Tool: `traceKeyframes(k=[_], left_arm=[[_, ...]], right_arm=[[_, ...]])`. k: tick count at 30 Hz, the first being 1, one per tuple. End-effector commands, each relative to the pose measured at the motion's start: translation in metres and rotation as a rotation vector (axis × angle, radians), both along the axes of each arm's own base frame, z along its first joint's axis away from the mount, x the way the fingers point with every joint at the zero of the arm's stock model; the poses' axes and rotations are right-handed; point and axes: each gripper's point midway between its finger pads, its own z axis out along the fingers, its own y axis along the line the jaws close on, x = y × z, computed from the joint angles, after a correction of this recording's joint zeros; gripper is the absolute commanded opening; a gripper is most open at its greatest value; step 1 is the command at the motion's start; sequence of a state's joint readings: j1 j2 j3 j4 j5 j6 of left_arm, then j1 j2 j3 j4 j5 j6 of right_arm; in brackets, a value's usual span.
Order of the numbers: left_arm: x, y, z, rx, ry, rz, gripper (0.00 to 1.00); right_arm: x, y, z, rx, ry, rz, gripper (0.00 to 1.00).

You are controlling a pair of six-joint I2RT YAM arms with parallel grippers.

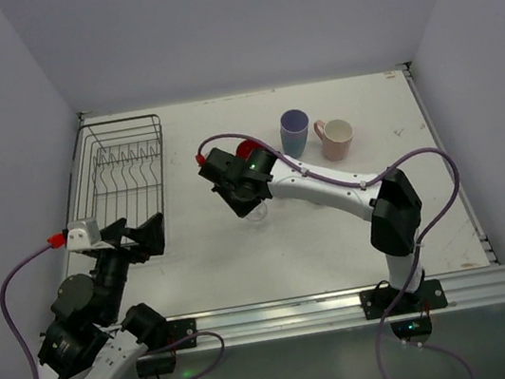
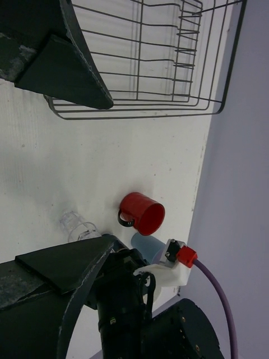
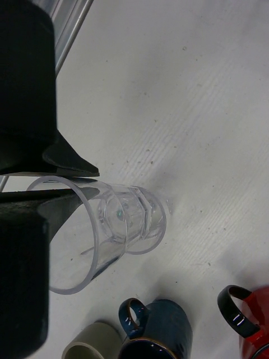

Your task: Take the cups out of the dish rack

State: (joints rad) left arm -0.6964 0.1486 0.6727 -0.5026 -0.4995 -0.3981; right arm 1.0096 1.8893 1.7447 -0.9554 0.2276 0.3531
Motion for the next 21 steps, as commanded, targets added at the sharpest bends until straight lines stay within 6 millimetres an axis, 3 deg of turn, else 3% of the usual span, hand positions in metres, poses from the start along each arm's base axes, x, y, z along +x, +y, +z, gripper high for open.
traceKeyframes(k=[1, 21], left_arm=[[0.0, 0.003, 0.002, 0.01, -0.02, 0.009, 1.0], [0.0, 0.001, 0.002, 0.006, -0.019, -0.001, 1.0]], right_arm=[[0.001, -0.009, 0.008, -0.057, -0.02, 0.022, 0.0], [0.007, -0.006, -0.034, -0.091, 0.027, 0.029, 0.03]])
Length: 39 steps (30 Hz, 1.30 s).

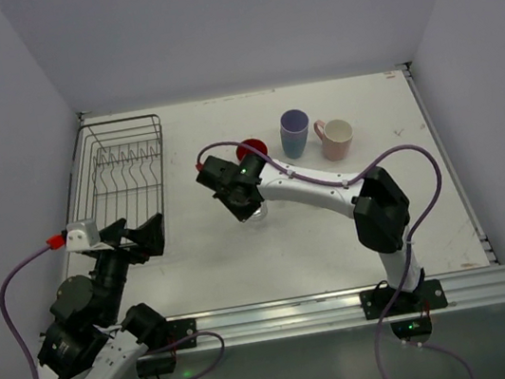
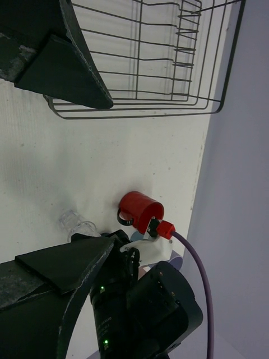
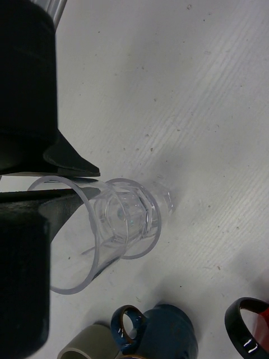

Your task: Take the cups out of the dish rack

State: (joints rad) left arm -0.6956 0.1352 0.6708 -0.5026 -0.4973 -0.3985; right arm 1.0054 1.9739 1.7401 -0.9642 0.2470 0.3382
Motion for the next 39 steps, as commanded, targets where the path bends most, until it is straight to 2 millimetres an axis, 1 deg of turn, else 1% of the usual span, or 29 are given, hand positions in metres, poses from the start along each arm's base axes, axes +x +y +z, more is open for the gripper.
traceKeyframes(k=[1, 2, 3, 6, 7, 9, 10, 13, 16, 18, 19, 20, 21, 22, 23, 24, 25, 26, 27, 28, 29, 30, 31, 32, 33, 34, 36, 37, 39], left_arm=[[0.002, 0.0, 0.0, 0.014, -0.011, 0.001, 1.0], [0.002, -0.001, 0.0, 0.017, -0.009, 0.0, 1.0], [0.002, -0.001, 0.0, 0.018, -0.009, 0.0, 1.0], [0.003, -0.001, -0.001, 0.019, -0.005, 0.003, 1.0], [0.003, -0.001, -0.001, 0.02, -0.004, 0.003, 1.0], [0.004, -0.002, -0.001, 0.017, -0.007, 0.001, 1.0], [0.004, -0.001, -0.001, 0.02, -0.006, 0.003, 1.0], [0.005, -0.001, -0.001, 0.022, -0.004, 0.006, 1.0], [0.006, -0.002, -0.002, 0.029, -0.001, 0.006, 1.0], [0.008, -0.002, -0.003, 0.033, 0.003, 0.009, 1.0], [0.008, -0.002, -0.002, 0.033, 0.004, 0.012, 1.0], [0.008, -0.002, -0.001, 0.034, 0.003, 0.013, 1.0], [0.009, -0.002, 0.0, 0.032, 0.0, 0.015, 1.0], [0.01, -0.003, 0.003, 0.025, -0.009, 0.012, 1.0], [0.009, -0.005, 0.006, 0.019, -0.018, 0.003, 1.0], [0.009, -0.007, 0.01, 0.014, -0.025, -0.009, 1.0], [0.009, -0.012, 0.017, 0.009, -0.038, -0.032, 1.0], [0.008, -0.013, 0.023, 0.005, -0.046, -0.041, 1.0], [0.009, -0.015, 0.028, 0.008, -0.049, -0.048, 1.0], [0.008, -0.017, 0.042, 0.013, -0.054, -0.058, 1.0], [0.007, -0.016, 0.052, 0.012, -0.068, -0.061, 1.0], [0.007, -0.016, 0.06, 0.021, -0.076, -0.063, 1.0], [0.006, -0.015, 0.08, 0.013, -0.097, -0.062, 1.0], [0.004, -0.014, 0.09, 0.013, -0.112, -0.065, 1.0], [0.006, -0.015, 0.096, 0.025, -0.116, -0.065, 1.0], [0.002, -0.011, 0.113, 0.009, -0.145, -0.059, 1.0], [0.0, -0.009, 0.126, 0.006, -0.168, -0.056, 1.0], [-0.002, -0.007, 0.134, -0.002, -0.184, -0.052, 1.0], [-0.004, -0.005, 0.14, -0.005, -0.204, -0.052, 1.0]], right_arm=[[0.004, 0.0, -0.001, 0.005, -0.004, 0.027, 0.06], [0.003, -0.001, -0.002, 0.005, 0.0, 0.027, 0.08], [0.004, -0.001, -0.005, 0.003, 0.003, 0.026, 0.14], [0.004, -0.001, -0.006, 0.001, 0.002, 0.03, 0.23], [0.005, -0.001, -0.005, 0.002, 0.001, 0.028, 0.24], [0.007, -0.001, -0.003, 0.004, -0.009, 0.026, 0.28], [0.008, -0.001, 0.001, 0.009, -0.017, 0.026, 0.32], [0.011, -0.002, 0.009, 0.021, -0.039, 0.016, 0.39], [0.014, -0.001, 0.026, 0.061, -0.078, 0.005, 0.45], [0.016, 0.001, 0.053, 0.138, -0.131, -0.005, 0.54], [0.016, 0.0, 0.06, 0.164, -0.148, -0.006, 0.58], [0.019, 0.004, 0.092, 0.265, -0.219, -0.004, 0.68], [0.019, 0.003, 0.108, 0.314, -0.259, 0.0, 0.75], [0.017, -0.006, 0.106, 0.32, -0.292, 0.0, 0.82], [0.018, -0.011, 0.12, 0.361, -0.344, -0.003, 0.89], [0.018, -0.019, 0.167, 0.493, -0.466, -0.013, 0.99], [0.018, -0.036, 0.162, 0.481, -0.514, -0.048, 0.99], [0.02, -0.043, 0.184, 0.552, -0.595, -0.069, 0.99], [0.011, -0.07, 0.221, 0.636, -0.681, -0.109, 0.99], [0.008, -0.089, 0.219, 0.634, -0.725, -0.152, 0.99], [0.004, -0.102, 0.239, 0.69, -0.786, -0.173, 0.99], [-0.012, -0.132, 0.273, 0.789, -0.859, -0.201, 0.99], [-0.02, -0.145, 0.275, 0.817, -0.884, -0.204, 0.99], [-0.029, -0.158, 0.291, 0.876, -0.926, -0.204, 0.99], [-0.047, -0.186, 0.313, 0.971, -0.978, -0.22, 0.99], [-0.055, -0.196, 0.316, 1.004, -0.991, -0.227, 0.99], [-0.067, -0.221, 0.326, 1.054, -1.024, -0.266, 0.99], [-0.075, -0.239, 0.331, 1.089, -1.047, -0.297, 0.99], [-0.078, -0.256, 0.327, 1.089, -1.067, -0.351, 0.99]])
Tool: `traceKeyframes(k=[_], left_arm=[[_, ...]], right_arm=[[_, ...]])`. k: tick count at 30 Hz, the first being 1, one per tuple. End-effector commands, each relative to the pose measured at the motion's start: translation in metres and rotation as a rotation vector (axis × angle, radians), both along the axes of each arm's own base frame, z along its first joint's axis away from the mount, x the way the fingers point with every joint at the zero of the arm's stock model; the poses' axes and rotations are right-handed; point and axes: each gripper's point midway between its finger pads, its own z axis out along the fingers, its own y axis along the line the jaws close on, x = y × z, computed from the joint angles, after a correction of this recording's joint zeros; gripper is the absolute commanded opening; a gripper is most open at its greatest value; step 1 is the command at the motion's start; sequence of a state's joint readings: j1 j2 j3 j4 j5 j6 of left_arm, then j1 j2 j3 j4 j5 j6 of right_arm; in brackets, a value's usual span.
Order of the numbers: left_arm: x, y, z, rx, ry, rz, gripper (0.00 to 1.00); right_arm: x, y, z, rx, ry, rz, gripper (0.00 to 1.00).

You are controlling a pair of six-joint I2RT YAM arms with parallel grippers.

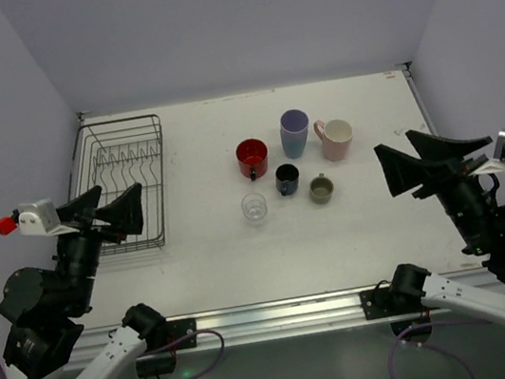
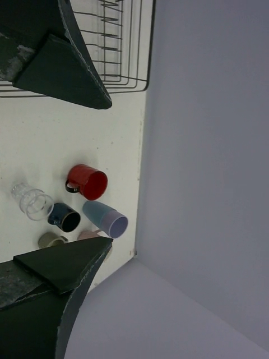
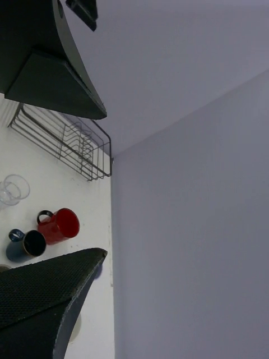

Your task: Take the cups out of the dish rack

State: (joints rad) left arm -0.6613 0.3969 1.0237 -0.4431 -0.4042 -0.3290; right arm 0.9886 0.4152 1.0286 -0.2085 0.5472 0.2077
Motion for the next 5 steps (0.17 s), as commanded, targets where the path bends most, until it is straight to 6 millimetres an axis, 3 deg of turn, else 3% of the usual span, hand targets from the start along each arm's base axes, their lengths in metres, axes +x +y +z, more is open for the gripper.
traceKeyframes(k=[1, 5], left_arm=[[-0.005, 0.004, 0.023, 0.012, -0.073, -0.001, 1.0], [0.003, 0.0, 0.011, 0.03, -0.048, 0.007, 1.0]], right_arm=[[0.008, -0.016, -0.024, -0.001, 0.039, -0.096, 0.99], [0.011, -0.007, -0.04, -0.014, 0.064, -0.081, 0.99]])
